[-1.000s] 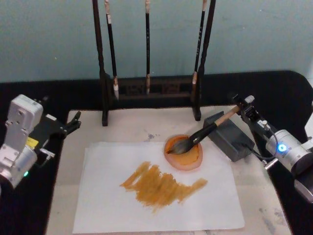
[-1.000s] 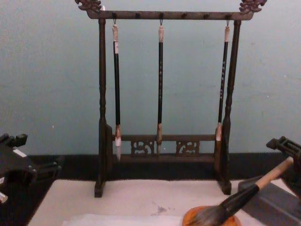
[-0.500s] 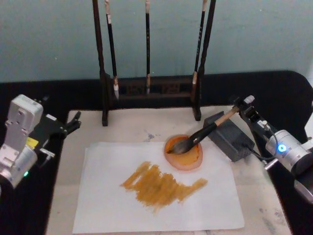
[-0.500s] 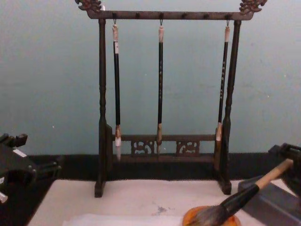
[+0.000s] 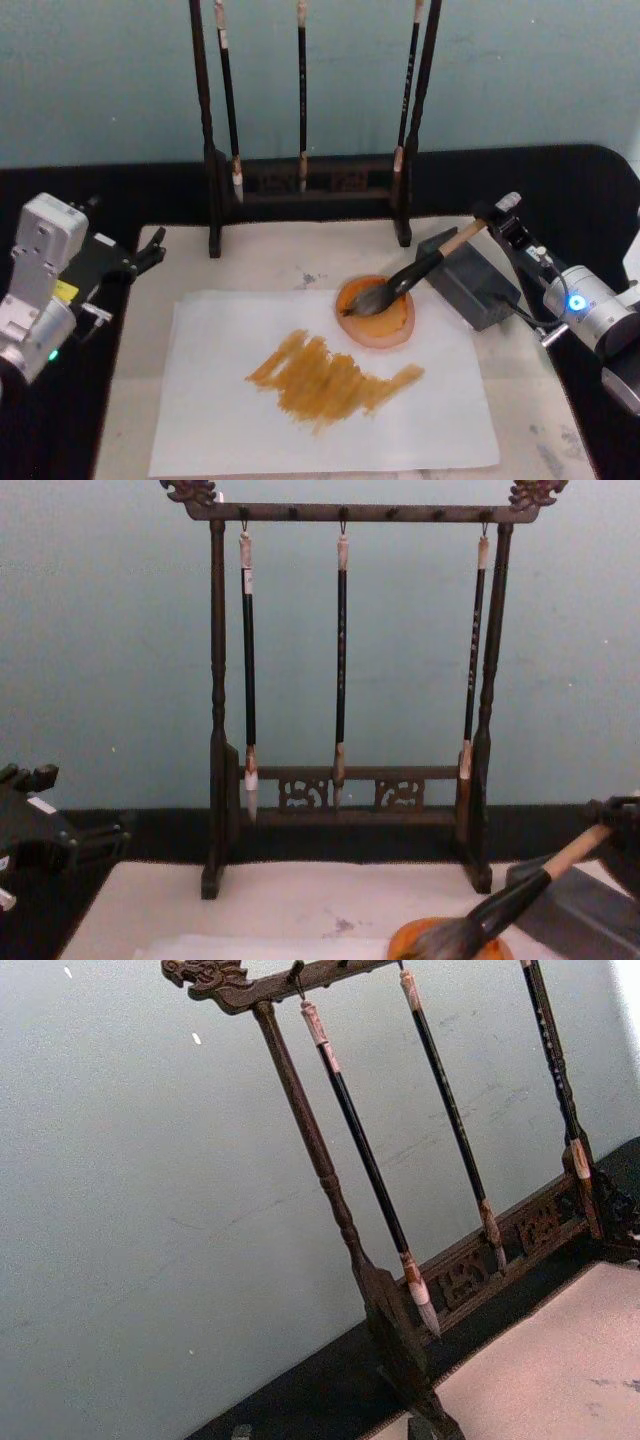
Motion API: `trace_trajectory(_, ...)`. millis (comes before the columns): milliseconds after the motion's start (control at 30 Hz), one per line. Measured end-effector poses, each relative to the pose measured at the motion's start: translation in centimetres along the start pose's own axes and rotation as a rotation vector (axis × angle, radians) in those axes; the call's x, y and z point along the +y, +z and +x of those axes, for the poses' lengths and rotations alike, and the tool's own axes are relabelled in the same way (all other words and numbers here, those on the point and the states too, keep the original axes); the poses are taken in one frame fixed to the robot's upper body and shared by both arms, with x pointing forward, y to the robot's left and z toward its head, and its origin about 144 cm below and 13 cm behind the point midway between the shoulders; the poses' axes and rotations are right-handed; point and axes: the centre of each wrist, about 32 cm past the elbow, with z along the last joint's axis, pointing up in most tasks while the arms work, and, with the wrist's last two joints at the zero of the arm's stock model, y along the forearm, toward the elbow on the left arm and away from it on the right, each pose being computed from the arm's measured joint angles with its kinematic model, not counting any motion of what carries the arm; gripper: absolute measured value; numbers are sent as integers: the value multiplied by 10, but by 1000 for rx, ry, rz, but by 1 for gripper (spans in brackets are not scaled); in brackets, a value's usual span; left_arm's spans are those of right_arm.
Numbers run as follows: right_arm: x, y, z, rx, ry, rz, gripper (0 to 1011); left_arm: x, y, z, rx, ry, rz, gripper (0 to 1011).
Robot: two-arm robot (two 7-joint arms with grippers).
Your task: Pick up the brush from the inkstone, write on the paper, then place the brush back to its original position.
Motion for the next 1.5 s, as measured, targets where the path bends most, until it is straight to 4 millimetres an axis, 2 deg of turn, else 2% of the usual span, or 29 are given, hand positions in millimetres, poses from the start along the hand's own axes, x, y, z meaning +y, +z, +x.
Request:
trace_trajectory(667,0,0,0,0,0,0,156,0,0,0,0,0,0,1010)
trace_trajectory(1000,-2,7,-6,11,33,8,156,0,0,0,0,0,0,1010)
trace_trajectory(1200,-1,18,-17,-22,80,5,156,0,0,0,0,0,0,1010)
trace_trajectory(1500,7,34,-51,-279,190,-8,156,0,0,0,0,0,0,1010)
